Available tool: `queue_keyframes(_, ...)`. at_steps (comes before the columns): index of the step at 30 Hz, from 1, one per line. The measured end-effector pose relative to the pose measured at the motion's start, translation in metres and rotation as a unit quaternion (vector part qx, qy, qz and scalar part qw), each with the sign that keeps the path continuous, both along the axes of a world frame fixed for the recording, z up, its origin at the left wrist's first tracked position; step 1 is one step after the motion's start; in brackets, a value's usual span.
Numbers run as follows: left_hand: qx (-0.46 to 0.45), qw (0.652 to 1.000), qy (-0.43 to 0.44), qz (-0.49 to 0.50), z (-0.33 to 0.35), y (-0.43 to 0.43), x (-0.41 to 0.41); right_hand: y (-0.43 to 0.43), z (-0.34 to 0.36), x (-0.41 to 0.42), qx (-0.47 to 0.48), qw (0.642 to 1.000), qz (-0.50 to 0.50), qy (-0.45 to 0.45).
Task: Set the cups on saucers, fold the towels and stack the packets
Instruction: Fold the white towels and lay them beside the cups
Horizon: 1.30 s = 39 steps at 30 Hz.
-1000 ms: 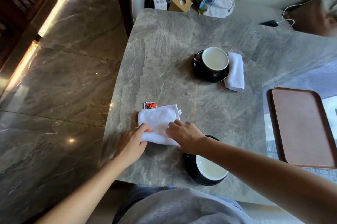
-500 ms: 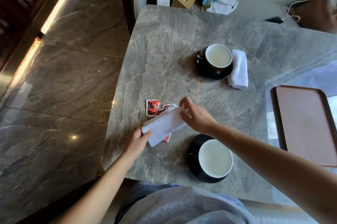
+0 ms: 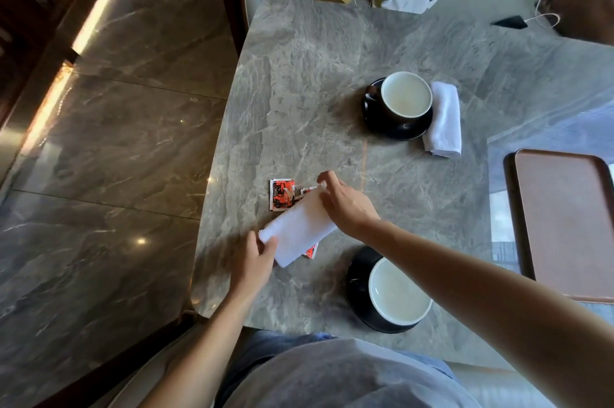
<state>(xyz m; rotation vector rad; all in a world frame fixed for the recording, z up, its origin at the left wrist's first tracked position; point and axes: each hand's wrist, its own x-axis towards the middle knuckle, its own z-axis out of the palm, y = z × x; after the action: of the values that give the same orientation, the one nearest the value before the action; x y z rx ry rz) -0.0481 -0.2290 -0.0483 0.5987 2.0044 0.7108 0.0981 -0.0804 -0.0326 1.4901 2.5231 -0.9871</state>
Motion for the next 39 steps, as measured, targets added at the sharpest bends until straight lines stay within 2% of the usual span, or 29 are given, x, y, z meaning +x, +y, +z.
queue_keyframes(1, 0.015, 0.995, 0.089, -0.031, 0.002, -0.003, 0.001, 0.000, 0.000, -0.001, 0.005, 1.000, 0.005, -0.002)
queue_keyframes(3, 0.071, 0.957, 0.264, -0.102, 0.007, -0.008, 0.004, 0.001, -0.001, -0.002, 0.011, 1.000, 0.008, -0.006)
queue_keyframes(4, 0.114, 0.935, 0.306, -0.140, 0.010, -0.009, 0.007, 0.001, -0.002, -0.003, 0.013, 1.000, 0.008, -0.007)
queue_keyframes(7, 0.168, 0.887, 0.321, -0.286, 0.015, -0.006, 0.020, 0.001, -0.003, -0.004, 0.015, 1.000, 0.000, -0.007)
queue_keyframes(11, 0.087, 0.832, 0.372, -0.402, 0.005, -0.001, 0.025, -0.002, -0.001, -0.006, 0.016, 1.000, -0.022, -0.005)
queue_keyframes(13, 0.065, 0.816, 0.386, -0.426, -0.003, 0.002, 0.023, -0.004, -0.001, -0.008, 0.095, 0.995, -0.005, -0.034)
queue_keyframes(15, 0.057, 0.818, 0.383, -0.426, -0.007, 0.004, 0.023, -0.010, -0.001, -0.019, 0.176, 0.984, 0.021, -0.032)
queue_keyframes(16, 0.057, 0.821, 0.380, -0.422, -0.008, 0.004, 0.023, -0.013, -0.001, -0.025, 0.187, 0.981, 0.040, -0.021)
queue_keyframes(21, 0.039, 0.818, 0.382, -0.428, -0.010, 0.003, 0.027, -0.017, -0.021, -0.032, 0.123, 0.981, 0.138, -0.057)
queue_keyframes(25, 0.031, 0.818, 0.389, -0.424, -0.012, 0.001, 0.027, -0.004, -0.031, -0.023, 0.132, 0.972, 0.181, -0.067)
queue_keyframes(28, 0.016, 0.828, 0.381, -0.412, -0.015, -0.007, 0.021, 0.008, -0.033, -0.017, 0.127, 0.974, 0.180, -0.051)
queue_keyframes(39, -0.007, 0.817, 0.355, -0.454, -0.025, -0.009, 0.016, 0.020, -0.042, -0.013, 0.101, 0.980, 0.169, 0.024)
